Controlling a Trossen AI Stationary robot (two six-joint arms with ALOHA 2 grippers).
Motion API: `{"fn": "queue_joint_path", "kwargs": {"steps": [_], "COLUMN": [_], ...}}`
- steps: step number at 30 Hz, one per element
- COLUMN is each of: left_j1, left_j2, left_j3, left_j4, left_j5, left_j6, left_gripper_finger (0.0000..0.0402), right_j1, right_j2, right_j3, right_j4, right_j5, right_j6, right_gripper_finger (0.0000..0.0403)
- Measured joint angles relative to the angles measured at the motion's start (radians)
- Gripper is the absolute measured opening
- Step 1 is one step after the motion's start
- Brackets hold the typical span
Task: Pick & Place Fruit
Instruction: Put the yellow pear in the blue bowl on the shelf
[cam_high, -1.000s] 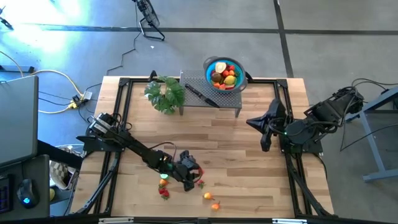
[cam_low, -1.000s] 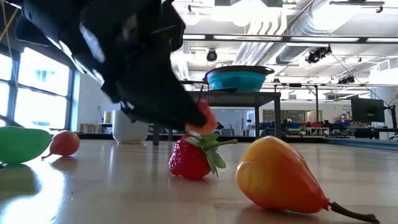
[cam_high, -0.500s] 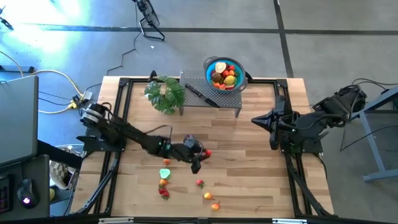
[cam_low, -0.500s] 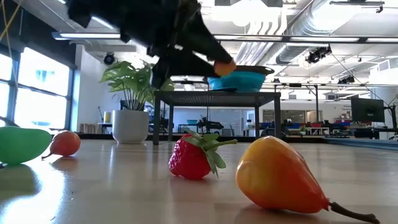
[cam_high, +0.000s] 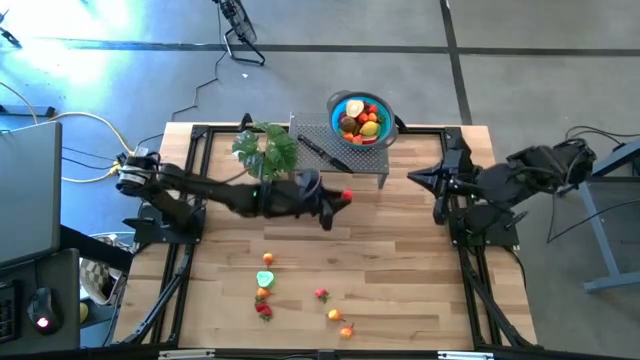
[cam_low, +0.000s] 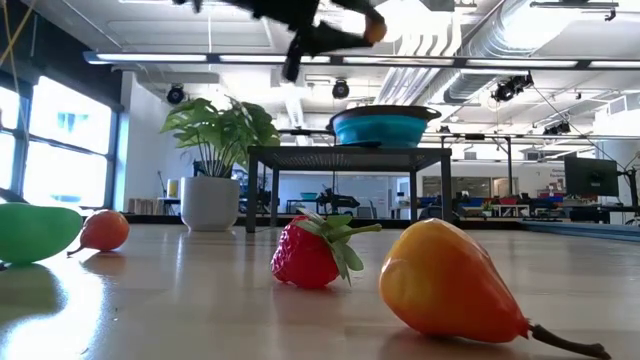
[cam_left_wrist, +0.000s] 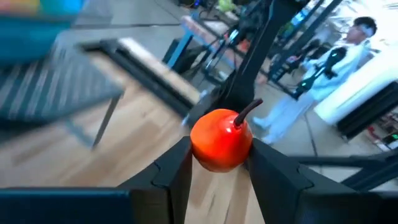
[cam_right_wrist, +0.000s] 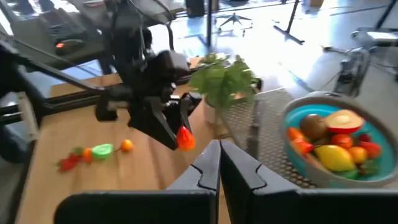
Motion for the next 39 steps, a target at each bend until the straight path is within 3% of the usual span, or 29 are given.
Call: {"fn": "queue_joint_path", "kwargs": {"steps": [4, 7, 12, 21, 26, 39], "left_j1": [0.090, 0.160, 0.290, 0.506, 0.556, 0.566], "left_j2": [0.000, 0.001, 0.001, 0.022, 0.073, 0.112], "left_j3": [0.154, 0.247, 0.343, 0.356, 0.357, 0.357], "left_j4": [-0.197, -0.380, -0.511, -0.531, -0.478, -0.406], "left_j5": [0.086, 0.086, 0.096, 0.258, 0.333, 0.283], "left_j6": [0.052, 0.118, 0.185, 0.256, 0.257, 0.261], "left_gripper_finger": [0.0141, 0.0141, 0.0141, 0.0141, 0.0141, 0.0125], "right_j1": [-0.075, -0.137, -0.236, -0.374, -0.432, -0.529], "right_j2": [0.000, 0.000, 0.000, 0.013, 0.031, 0.059], "right_j3": [0.000, 0.000, 0.000, 0.000, 0.000, 0.000], "right_j4": [0.002, 0.004, 0.011, 0.011, 0.016, 0.021], "right_j5": [0.003, 0.007, 0.008, 0.007, 0.004, -0.016], "right_j6": [-0.045, -0.071, -0.080, -0.079, -0.078, -0.097], "right_gripper_finger": [0.0003, 0.0003, 0.0003, 0.0003, 0.0003, 0.0003]}}
